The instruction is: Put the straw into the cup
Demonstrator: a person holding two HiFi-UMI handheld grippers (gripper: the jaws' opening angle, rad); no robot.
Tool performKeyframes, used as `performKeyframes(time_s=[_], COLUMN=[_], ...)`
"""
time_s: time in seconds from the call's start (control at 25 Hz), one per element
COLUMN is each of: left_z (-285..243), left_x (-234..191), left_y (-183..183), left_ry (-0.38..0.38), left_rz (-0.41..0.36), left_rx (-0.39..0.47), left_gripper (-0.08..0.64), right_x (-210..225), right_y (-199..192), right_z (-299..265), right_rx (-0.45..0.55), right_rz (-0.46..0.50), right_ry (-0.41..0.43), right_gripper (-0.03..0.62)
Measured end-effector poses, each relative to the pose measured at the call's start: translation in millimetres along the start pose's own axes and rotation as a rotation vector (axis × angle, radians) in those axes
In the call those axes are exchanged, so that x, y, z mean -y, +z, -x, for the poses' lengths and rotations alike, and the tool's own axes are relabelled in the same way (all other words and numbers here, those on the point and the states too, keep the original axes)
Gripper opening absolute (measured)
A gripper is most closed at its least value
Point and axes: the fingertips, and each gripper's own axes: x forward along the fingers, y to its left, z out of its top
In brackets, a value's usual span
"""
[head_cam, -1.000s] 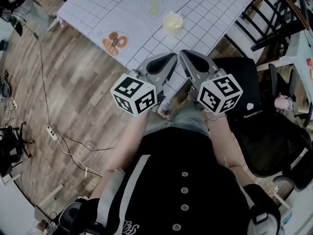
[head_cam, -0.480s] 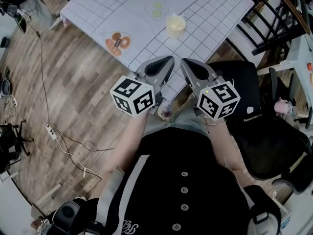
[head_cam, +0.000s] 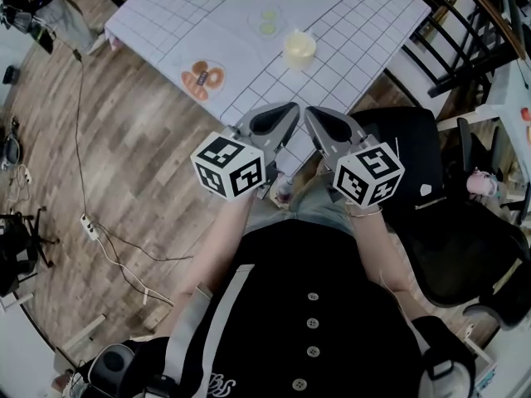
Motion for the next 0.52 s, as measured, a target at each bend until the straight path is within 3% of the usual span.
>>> performKeyframes(time_s=[0.52], left_z=[8.0], left_x=[7.3], left_y=[-5.9], left_ry=[-0.014], left_rz=[-0.004], left_rx=[-0.016], left_gripper=[0.0], right_x=[-8.1], right_y=[0.2], right_z=[-1.5], right_rx=[0.012], right_rz=[0.007], right_ry=[-0.018], right_gripper=[0.0])
